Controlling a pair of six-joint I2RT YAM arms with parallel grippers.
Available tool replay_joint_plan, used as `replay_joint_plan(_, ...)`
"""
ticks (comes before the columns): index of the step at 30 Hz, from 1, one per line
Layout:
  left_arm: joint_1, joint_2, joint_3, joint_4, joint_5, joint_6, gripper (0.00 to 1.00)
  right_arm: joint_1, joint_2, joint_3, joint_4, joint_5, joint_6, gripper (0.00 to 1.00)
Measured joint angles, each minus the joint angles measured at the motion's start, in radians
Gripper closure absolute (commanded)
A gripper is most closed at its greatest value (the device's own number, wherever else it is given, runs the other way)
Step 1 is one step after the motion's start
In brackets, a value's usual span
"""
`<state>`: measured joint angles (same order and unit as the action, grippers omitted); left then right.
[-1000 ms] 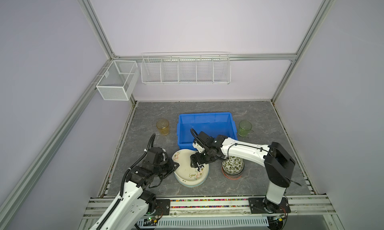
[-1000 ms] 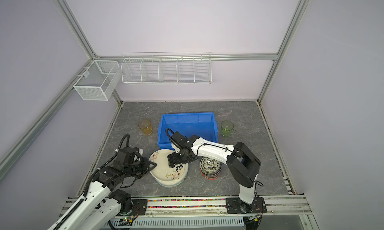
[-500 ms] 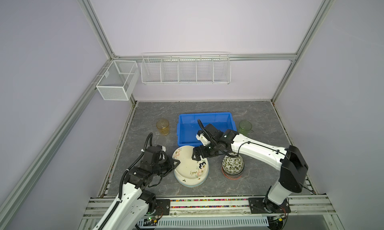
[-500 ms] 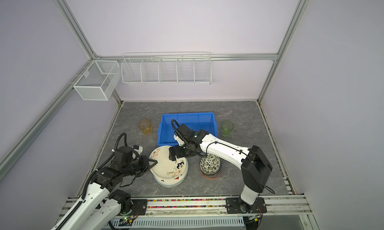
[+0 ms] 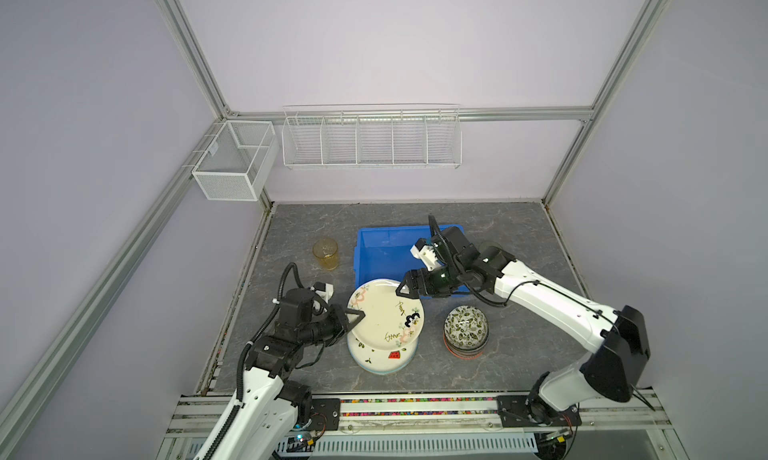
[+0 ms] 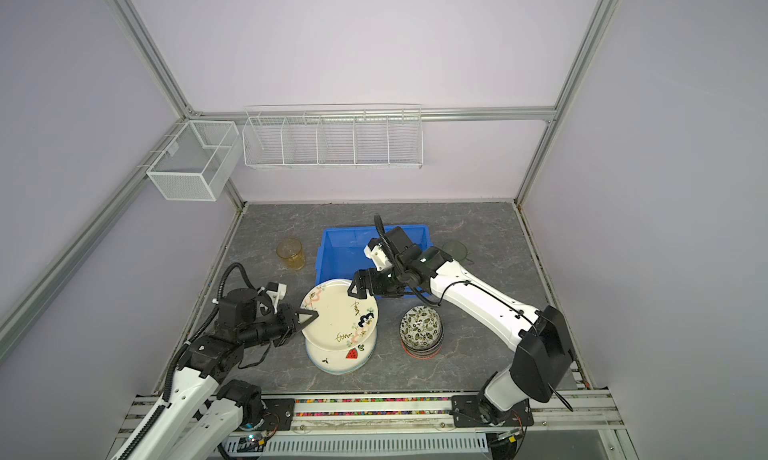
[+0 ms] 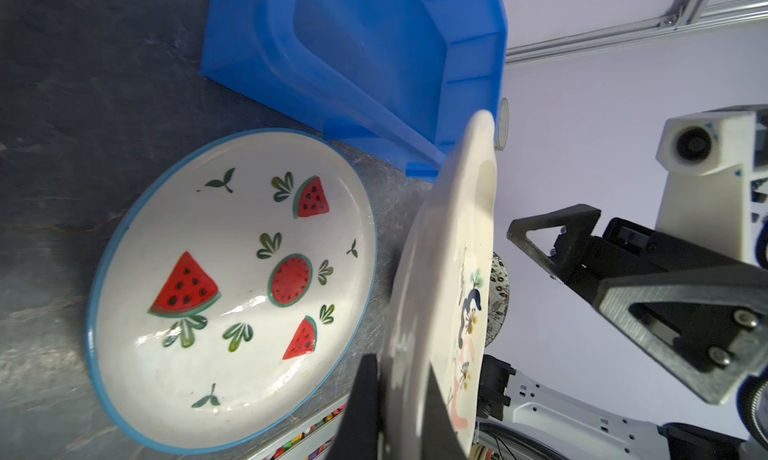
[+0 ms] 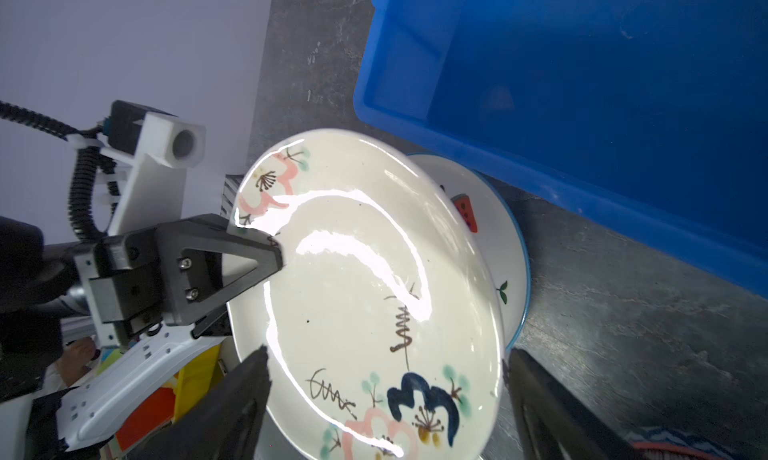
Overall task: Place the mixed dishes into the plastic bin
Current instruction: 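Grasp the raised flower plate rim with the left gripper while right gripper holds it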
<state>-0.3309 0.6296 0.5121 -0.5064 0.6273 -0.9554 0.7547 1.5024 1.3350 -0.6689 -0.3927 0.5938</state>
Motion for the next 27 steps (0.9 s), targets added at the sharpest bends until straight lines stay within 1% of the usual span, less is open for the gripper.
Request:
replay_joint_plan(6, 0.0, 0.036, 0.0, 0.085, 0.057, -0.005, 1.0, -0.103, -0.102, -0.012, -0.039, -0.048, -0.023, 0.04)
replay_joint_plan(13, 0.0, 0.106, 0.0, 0.277, 0.129, -0.065, 1.0, -0.192, -0.148, -0.089, -0.041, -0.147, -0.026, 0.0)
replay_joint_plan(18, 0.0, 0.16, 0.008, 0.364, 0.167, -0.073, 1.0, -0.209, -0.15, -0.109, -0.037, -0.211, -0.026, 0.04)
replay_joint_plan(21, 0.0, 0.193, 0.012, 0.395, 0.18, -0.077, 1.0, -0.21, -0.154, -0.113, -0.024, -0.244, -0.023, 0.08)
replay_joint_plan(23, -0.001, 0.207, 0.014, 0.412, 0.184, -0.077, 1.0, -0.21, -0.16, -0.121, -0.002, -0.268, -0.014, 0.11)
replay_joint_plan(27, -0.017, 0.24, 0.023, 0.457, 0.185, -0.077, 1.0, -0.213, -0.176, -0.155, 0.064, -0.314, 0.023, 0.22)
